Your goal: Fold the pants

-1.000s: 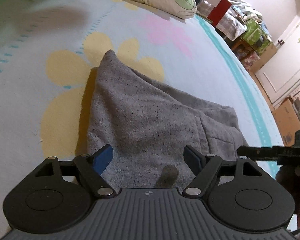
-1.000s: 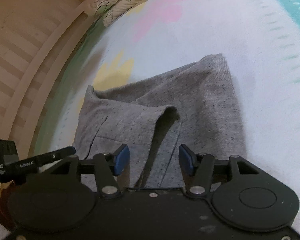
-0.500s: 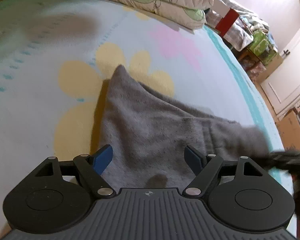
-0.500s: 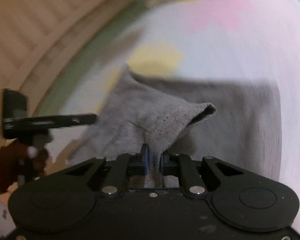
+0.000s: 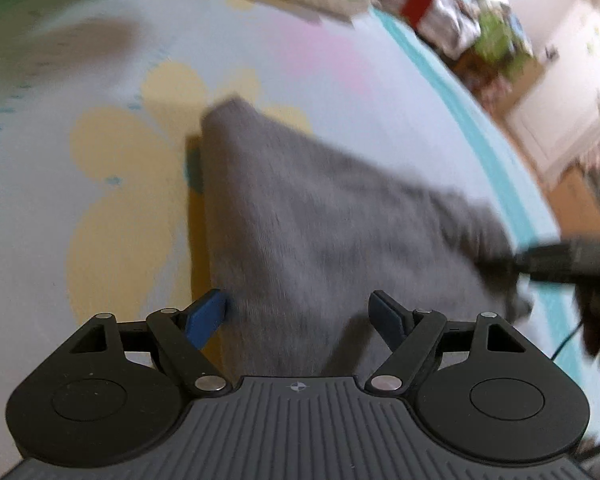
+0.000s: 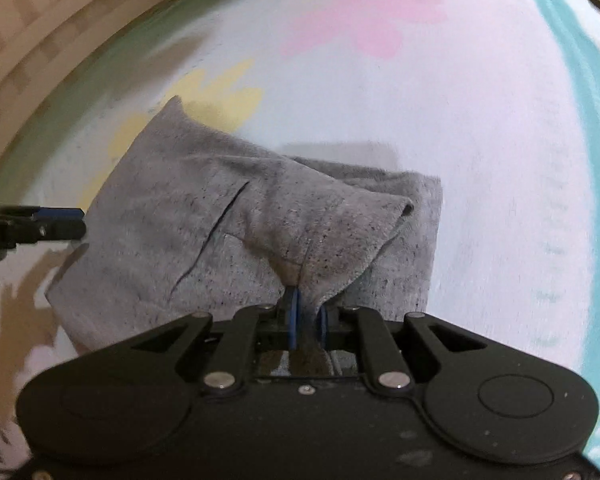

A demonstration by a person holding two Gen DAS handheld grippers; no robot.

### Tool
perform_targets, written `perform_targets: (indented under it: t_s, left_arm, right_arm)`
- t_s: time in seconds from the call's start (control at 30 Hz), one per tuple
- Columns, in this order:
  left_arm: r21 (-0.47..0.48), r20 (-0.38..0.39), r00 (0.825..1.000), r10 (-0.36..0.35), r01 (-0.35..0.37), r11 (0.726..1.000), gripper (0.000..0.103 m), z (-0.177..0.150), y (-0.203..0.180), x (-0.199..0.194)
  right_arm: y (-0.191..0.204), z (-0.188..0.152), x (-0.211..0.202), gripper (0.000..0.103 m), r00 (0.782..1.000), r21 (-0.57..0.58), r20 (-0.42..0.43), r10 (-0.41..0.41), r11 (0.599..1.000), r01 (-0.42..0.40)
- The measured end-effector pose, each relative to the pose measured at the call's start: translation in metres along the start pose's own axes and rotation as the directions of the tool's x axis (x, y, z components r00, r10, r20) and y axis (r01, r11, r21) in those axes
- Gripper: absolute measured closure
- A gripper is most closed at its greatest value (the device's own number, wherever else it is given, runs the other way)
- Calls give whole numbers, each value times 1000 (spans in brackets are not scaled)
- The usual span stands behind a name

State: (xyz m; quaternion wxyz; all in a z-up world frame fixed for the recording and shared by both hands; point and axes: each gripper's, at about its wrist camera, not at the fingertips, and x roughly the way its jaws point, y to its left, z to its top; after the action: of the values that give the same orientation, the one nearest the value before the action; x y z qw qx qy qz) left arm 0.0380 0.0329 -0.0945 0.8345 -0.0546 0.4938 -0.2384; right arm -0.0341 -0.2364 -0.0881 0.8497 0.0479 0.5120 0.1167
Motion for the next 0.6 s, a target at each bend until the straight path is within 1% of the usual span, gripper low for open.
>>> perform_targets:
  t_s: [0.03, 0.07, 0.1, 0.13, 0.23, 0.27, 0.3, 0.4, 0.47, 0.57, 0.6]
  left_arm:
    - [27, -36, 999, 18, -18, 999, 25, -6, -2, 6]
    - [30, -63, 998, 26, -25, 999, 23, -10, -1, 11]
    - [11, -71, 997, 18, -17, 1000, 22, -15, 1, 13]
    - [-5, -54, 998, 12, -12, 1000, 22, -17, 3, 10]
    - [-7, -83, 996, 25, -25, 1000, 22, -12, 2, 6]
    - [-8, -83, 996, 30, -31, 999, 22, -10, 1, 3]
    - [1, -71, 997, 37, -37, 999, 22, -7, -1, -3]
    - [83, 3, 998, 68, -69, 994, 22, 7, -10, -21]
    - [121, 42, 997, 64, -68, 990, 22, 19, -14, -26]
    - [144, 76, 996, 55, -65, 987, 22, 41, -18, -18]
    - [151, 88, 995, 53, -65, 986, 22, 49, -19, -12]
  right_arm:
    - [2, 0, -1, 91, 1000, -17, 2, -11, 1000, 11]
    - [3, -1, -1, 91, 1000, -24, -1, -19, 1000, 19]
    - [2, -2, 1, 90, 1000, -23, -8, -23, 999, 23]
    - [2, -2, 4, 89, 1000, -17, -13, -24, 1000, 24]
    - [-4, 2, 11, 87, 1000, 26, -13, -27, 999, 27]
    - [-8, 2, 10, 86, 1000, 42, -9, -27, 999, 27]
    - [-8, 3, 8, 85, 999, 51, -3, -31, 998, 32]
    - [-10, 4, -5, 82, 998, 65, 32, -51, 997, 49]
    - [-11, 3, -20, 82, 994, 68, 76, -83, 995, 78]
    - [-12, 8, -32, 81, 984, 74, 139, -114, 992, 105]
    - [-13, 9, -34, 80, 981, 71, 152, -121, 991, 111]
